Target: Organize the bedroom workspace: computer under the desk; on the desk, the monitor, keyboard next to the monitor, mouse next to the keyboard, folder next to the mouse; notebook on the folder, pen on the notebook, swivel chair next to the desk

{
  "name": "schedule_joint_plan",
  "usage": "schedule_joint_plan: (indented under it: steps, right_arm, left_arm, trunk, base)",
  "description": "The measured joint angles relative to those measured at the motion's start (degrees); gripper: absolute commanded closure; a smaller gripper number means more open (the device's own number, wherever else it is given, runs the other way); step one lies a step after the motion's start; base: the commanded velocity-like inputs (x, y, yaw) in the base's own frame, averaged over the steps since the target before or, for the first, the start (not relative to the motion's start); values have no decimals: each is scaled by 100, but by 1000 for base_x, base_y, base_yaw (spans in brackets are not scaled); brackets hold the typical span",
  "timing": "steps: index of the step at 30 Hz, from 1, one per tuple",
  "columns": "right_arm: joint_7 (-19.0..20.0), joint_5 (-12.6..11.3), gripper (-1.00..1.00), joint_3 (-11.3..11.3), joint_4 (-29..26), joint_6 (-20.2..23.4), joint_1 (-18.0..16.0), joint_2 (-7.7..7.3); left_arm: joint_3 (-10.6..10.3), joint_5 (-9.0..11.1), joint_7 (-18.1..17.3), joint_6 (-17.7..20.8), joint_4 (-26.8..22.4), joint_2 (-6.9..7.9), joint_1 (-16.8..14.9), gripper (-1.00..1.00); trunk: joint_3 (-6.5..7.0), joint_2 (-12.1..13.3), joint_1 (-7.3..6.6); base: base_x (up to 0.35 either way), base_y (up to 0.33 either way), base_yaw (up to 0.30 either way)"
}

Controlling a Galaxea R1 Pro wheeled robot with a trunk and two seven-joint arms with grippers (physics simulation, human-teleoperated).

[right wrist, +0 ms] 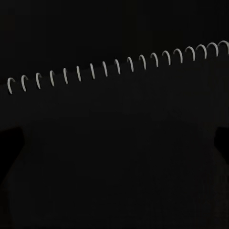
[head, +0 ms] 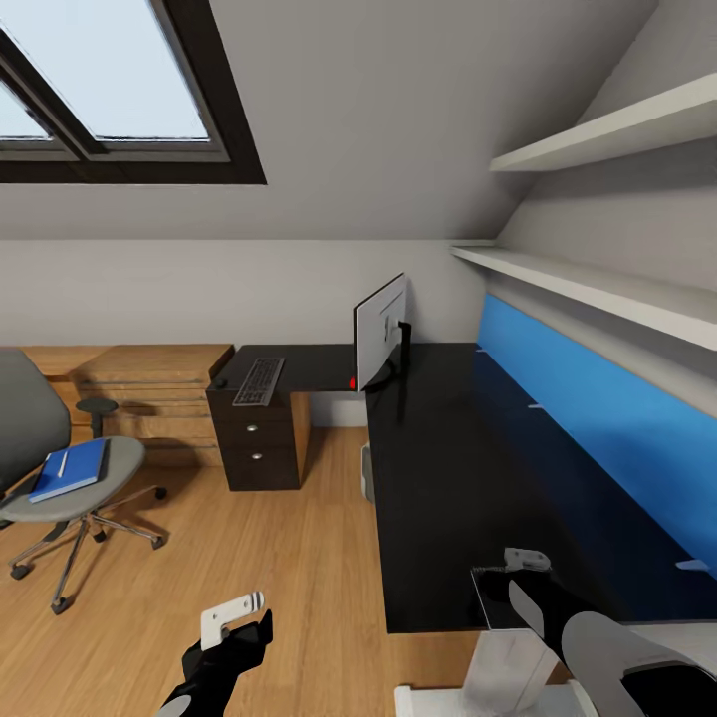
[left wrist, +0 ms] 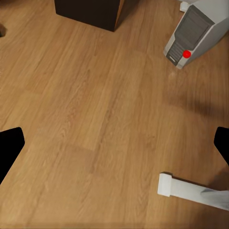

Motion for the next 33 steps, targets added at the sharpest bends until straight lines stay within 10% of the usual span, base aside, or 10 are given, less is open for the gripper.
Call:
schedule_joint_plan:
  steps: [33]
  right_arm:
    - [0,21,-100,16,-23,-365,0,3]
  left_arm:
    - [-8,-6,0,4,79,-9,0,-100]
  trunk:
    - [252,562,-308]
  base:
    - [-1,0,0]
